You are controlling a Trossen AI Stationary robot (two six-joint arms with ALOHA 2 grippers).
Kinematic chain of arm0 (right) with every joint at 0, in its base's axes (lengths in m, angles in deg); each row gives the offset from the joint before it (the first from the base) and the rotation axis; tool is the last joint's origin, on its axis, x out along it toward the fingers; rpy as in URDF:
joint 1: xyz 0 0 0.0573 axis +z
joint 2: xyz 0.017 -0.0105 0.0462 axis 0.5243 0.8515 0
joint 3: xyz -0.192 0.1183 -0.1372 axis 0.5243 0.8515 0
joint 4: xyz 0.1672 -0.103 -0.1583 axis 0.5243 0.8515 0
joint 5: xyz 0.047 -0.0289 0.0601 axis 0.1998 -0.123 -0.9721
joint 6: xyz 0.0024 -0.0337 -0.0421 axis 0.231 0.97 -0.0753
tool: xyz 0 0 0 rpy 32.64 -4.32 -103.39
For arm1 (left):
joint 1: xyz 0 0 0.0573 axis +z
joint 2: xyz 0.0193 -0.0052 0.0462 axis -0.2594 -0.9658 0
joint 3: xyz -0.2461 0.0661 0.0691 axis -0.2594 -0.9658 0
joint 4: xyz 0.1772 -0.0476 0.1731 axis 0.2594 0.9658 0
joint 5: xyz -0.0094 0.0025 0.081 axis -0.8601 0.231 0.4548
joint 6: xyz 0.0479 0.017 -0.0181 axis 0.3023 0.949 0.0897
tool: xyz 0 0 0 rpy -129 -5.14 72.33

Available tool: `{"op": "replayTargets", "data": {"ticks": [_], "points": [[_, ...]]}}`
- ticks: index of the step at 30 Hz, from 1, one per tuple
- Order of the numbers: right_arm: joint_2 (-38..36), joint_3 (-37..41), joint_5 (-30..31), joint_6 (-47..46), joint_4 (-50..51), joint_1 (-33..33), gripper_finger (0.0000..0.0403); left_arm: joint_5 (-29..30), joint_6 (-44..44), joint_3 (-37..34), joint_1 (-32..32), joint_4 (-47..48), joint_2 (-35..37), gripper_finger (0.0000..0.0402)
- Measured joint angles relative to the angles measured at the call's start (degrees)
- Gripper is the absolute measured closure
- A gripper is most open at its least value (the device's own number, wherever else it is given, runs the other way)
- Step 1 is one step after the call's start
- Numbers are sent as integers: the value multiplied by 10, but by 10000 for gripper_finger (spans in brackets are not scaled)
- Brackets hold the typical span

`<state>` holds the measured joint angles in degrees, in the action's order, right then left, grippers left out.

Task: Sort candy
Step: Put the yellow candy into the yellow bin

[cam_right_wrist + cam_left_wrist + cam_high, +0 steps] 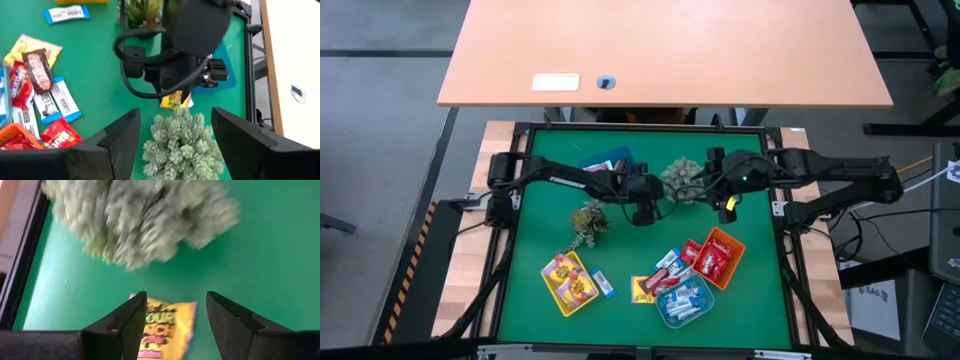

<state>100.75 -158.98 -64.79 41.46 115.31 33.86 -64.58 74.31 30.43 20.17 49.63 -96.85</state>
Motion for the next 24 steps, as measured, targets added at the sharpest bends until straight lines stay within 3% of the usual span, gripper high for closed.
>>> {"op": "replayTargets", "data": {"ticks": [24], "points": [[0, 10, -20, 37, -10, 0, 159, -52, 1, 0, 36, 44, -31, 213]]}}
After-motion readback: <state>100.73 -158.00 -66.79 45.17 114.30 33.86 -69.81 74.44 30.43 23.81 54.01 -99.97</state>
